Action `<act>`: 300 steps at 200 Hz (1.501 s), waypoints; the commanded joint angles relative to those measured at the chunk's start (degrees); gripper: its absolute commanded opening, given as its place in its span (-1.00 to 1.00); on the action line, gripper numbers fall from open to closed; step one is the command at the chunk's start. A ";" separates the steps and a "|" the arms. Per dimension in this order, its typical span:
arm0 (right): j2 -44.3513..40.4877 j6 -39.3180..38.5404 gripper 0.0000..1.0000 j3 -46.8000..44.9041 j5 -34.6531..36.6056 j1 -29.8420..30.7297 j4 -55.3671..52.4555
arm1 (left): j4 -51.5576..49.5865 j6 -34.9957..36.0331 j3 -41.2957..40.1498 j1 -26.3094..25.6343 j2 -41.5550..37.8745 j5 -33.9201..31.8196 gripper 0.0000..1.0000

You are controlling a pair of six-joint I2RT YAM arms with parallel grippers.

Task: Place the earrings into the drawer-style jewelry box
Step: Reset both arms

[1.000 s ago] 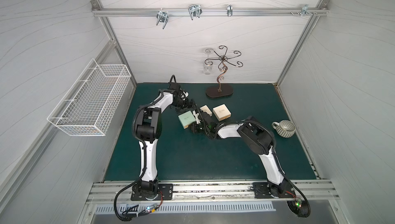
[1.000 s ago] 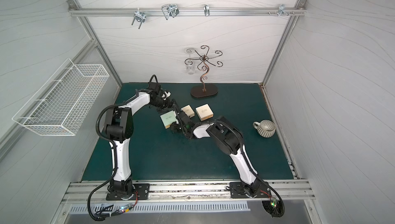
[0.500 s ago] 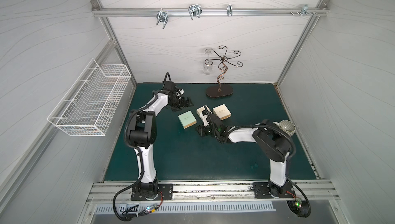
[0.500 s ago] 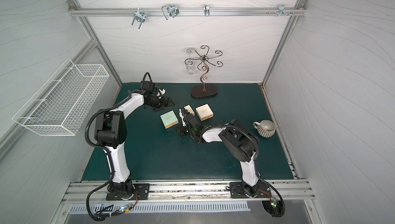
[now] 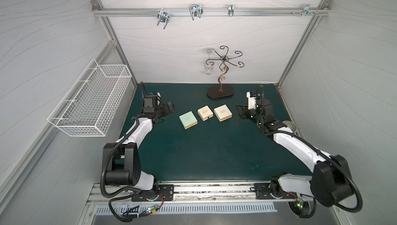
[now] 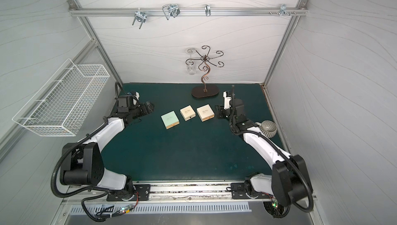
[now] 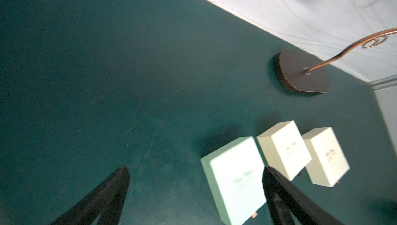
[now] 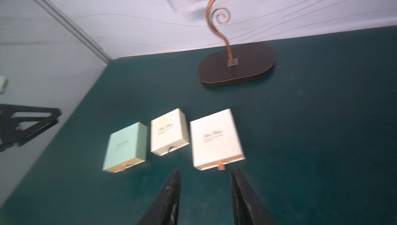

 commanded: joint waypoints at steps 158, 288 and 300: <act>18.81 -18.67 0.98 -22.85 12.36 -11.77 45.21 | 54.79 12.63 -27.62 0.81 6.86 -20.68 0.99; 21.64 -15.03 0.98 -19.77 8.03 -15.78 41.59 | 49.85 12.58 -26.24 0.45 5.78 -20.29 0.99; 21.72 -14.94 0.98 -19.72 7.98 -15.79 41.74 | 49.87 12.63 -26.22 0.45 5.83 -20.30 0.99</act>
